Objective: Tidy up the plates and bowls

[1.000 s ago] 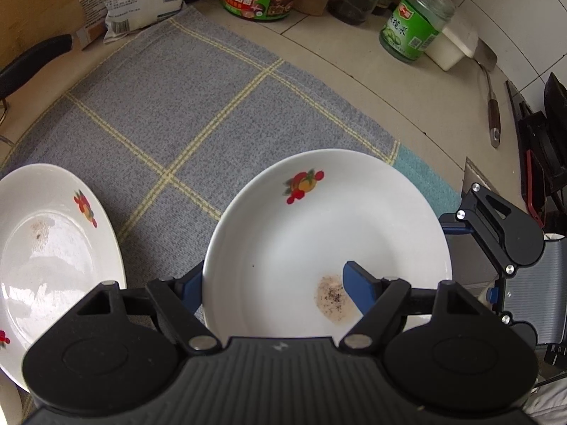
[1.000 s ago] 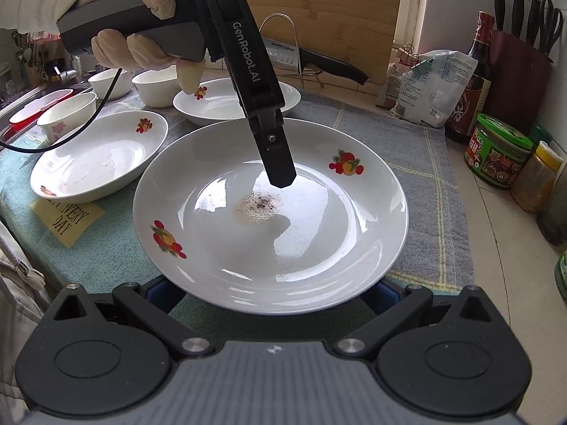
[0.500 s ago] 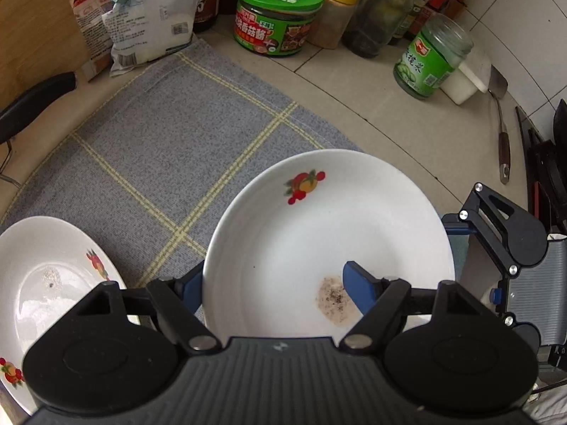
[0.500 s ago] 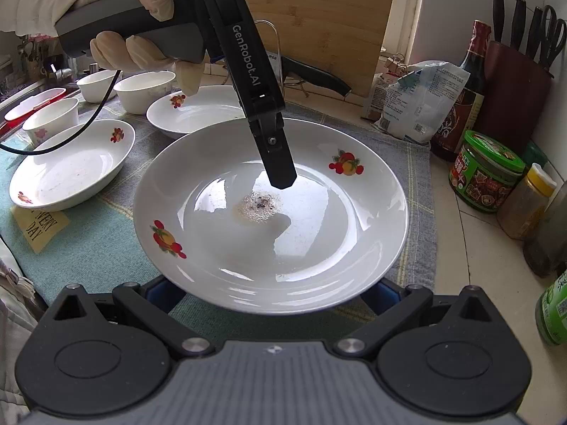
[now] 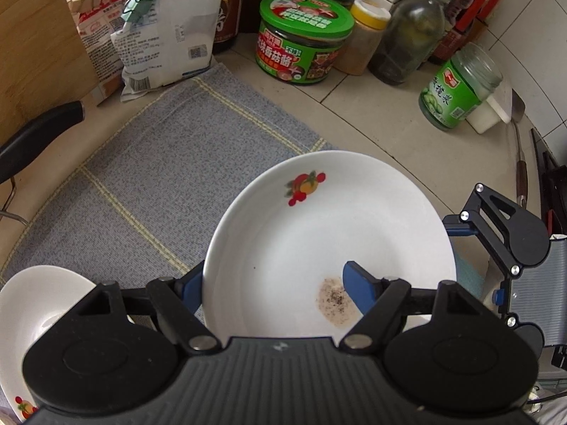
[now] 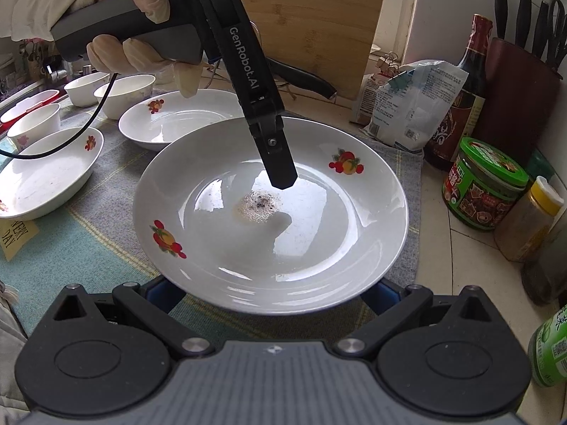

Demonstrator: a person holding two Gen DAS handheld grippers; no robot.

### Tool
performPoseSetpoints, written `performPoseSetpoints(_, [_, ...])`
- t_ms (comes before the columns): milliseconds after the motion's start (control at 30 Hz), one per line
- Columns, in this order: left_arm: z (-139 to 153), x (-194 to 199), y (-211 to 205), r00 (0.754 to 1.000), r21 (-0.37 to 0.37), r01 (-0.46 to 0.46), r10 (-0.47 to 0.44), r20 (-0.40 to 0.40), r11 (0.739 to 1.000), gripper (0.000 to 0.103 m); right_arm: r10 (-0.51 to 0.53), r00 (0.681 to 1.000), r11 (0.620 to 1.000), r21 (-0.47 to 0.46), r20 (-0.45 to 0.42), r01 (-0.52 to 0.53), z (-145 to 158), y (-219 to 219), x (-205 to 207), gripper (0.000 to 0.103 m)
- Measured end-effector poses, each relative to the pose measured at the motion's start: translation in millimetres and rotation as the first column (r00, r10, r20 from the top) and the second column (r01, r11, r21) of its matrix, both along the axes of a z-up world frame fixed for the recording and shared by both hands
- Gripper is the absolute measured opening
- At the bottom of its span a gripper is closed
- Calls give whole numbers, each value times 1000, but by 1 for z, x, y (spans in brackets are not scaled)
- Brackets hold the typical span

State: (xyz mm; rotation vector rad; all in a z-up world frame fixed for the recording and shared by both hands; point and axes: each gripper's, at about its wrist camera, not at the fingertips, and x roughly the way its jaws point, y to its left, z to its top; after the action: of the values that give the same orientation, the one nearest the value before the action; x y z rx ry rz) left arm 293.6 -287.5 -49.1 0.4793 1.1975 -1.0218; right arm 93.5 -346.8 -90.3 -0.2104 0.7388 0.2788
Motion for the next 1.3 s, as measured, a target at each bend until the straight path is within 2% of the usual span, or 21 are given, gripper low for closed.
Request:
performPoseSetpoints(567, [-14,28,-31,1000,-1,8,-8,1,1000,78,-22,999,1000,-3,-34,22,-15,-27,29,103])
performPoseSetpoints(1300, [-27,40,-40,1000,14,-14,14,10,1000,78,-38,998,999,2,-47,39,-23,-32,40,103])
